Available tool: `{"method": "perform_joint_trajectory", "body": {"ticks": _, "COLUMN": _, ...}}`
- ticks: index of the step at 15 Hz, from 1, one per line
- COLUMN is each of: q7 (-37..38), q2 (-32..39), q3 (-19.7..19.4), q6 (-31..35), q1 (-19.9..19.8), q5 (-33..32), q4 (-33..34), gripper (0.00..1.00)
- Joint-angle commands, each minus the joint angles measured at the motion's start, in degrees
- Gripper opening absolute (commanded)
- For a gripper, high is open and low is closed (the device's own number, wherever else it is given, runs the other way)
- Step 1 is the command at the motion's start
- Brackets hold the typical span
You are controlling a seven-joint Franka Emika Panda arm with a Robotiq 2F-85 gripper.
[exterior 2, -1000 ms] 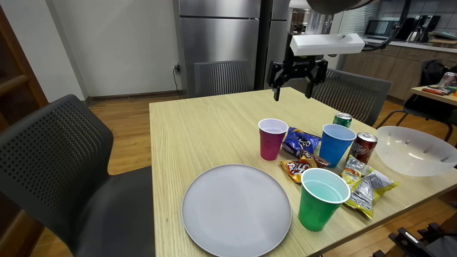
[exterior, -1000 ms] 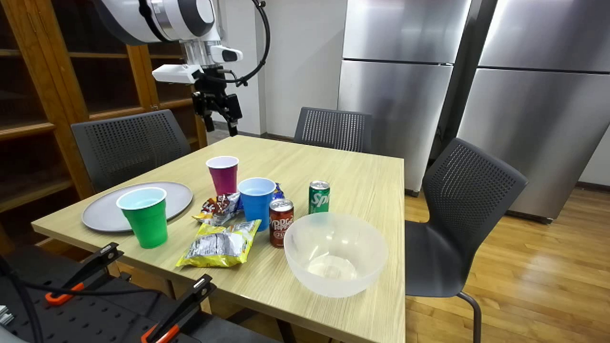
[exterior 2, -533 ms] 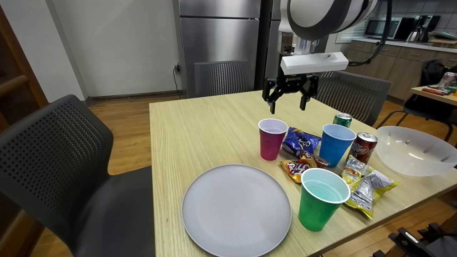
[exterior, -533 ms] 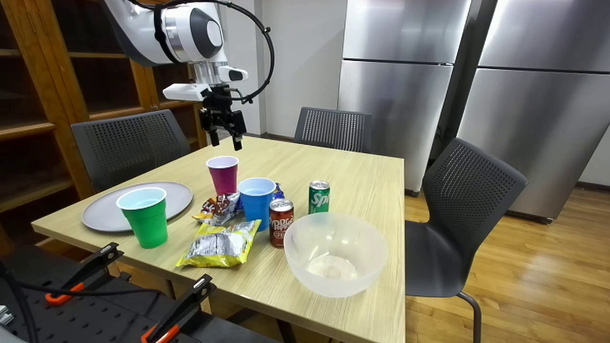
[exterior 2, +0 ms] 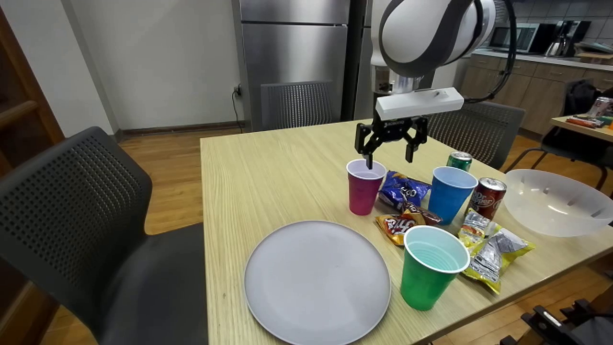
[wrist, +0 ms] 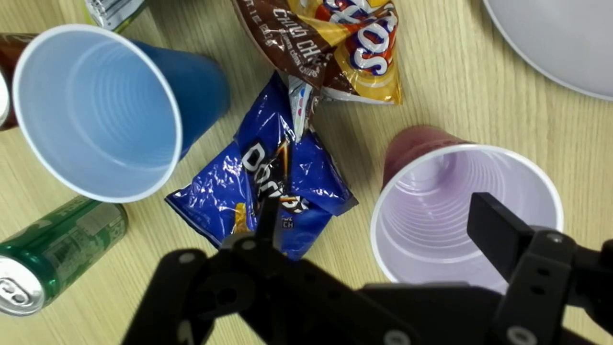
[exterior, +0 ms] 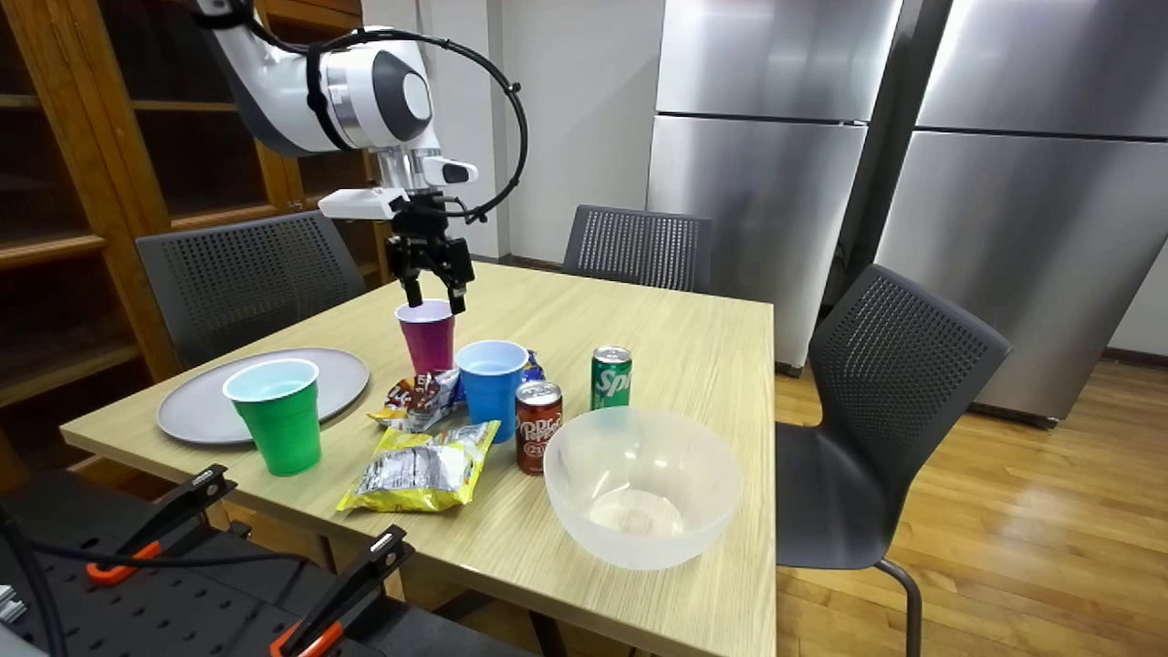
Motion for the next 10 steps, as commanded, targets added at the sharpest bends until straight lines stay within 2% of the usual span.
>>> {"method": "perform_joint_trajectory", "body": {"ticks": 1, "q7": 1.53, "q2": 1.91, "q3": -1.34, "q6": -3.25, "q1": 1.54, "q5": -0.08, "q4": 2.45, "gripper": 1.0}}
{"method": "perform_joint_trajectory", "body": {"ticks": 5, "q7": 1.89, "q2": 3.35, "q3": -1.92, "q6": -3.66, "q1": 1.96, "q5": 0.17, "q4": 3.59, "gripper": 1.0}}
{"method": "perform_joint_trajectory", "body": {"ticks": 6, "q7": 2.02, "q2": 3.69, "q3": -2.0, "q6": -3.56, "q1": 2.05, "q5": 0.24, "q4": 3.99, "gripper": 0.84}}
{"method": "perform_joint_trajectory", "body": {"ticks": 7, "q7": 1.95, "q2": 3.94, "q3": -1.99, "q6": -3.6, "q1": 2.05, "q5": 0.46, "q4": 4.34, "gripper": 0.74}}
{"method": "perform_joint_trajectory", "body": {"ticks": 10, "q7": 2.02, "q2": 4.45, "q3": -2.07, "q6": -3.54, "q1": 2.29, "q5": 0.8, "q4": 5.13, "gripper": 0.49}}
